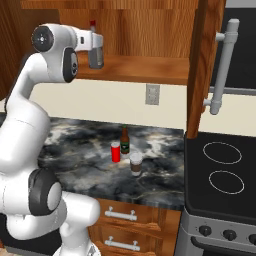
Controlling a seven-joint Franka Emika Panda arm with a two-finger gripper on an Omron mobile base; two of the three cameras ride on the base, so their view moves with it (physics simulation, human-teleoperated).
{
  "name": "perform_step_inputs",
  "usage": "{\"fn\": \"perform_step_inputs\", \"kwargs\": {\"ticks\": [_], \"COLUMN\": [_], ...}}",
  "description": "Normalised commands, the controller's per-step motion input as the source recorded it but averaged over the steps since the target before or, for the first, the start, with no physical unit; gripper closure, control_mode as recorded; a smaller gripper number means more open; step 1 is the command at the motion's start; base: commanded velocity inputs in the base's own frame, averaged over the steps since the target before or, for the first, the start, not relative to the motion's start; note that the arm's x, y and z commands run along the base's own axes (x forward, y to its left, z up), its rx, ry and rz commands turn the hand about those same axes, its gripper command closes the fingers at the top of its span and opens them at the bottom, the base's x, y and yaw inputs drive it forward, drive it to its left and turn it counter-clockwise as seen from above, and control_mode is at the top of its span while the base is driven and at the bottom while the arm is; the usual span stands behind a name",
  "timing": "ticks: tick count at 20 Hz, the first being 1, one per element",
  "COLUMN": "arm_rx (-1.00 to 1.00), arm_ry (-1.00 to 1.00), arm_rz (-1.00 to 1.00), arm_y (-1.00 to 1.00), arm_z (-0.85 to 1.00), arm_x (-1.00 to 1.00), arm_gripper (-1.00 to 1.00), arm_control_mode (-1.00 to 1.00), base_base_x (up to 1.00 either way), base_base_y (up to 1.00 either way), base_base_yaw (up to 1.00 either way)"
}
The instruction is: Sort all alcoholic drinks to one cabinet, and non-alcoholic drinks to the other.
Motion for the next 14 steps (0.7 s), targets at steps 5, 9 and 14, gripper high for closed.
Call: {"fn": "perform_step_inputs", "kwargs": {"ticks": [5, 9, 14], "arm_rx": [-0.01, 0.00, 0.00], "arm_ry": [0.11, 0.23, 0.22], "arm_rz": [0.00, 0.00, 0.00], "arm_y": [-0.14, -0.04, 0.00], "arm_z": [-0.32, -0.33, -0.32], "arm_x": [-0.14, -0.14, -0.18], "arm_gripper": [-1.00, -1.00, -1.00], "arm_control_mode": [-1.00, -1.00, -1.00], "base_base_x": [0.00, 0.00, 0.00], "base_base_y": [0.00, 0.00, 0.00], "base_base_yaw": [0.00, 0.00, 0.00]}}
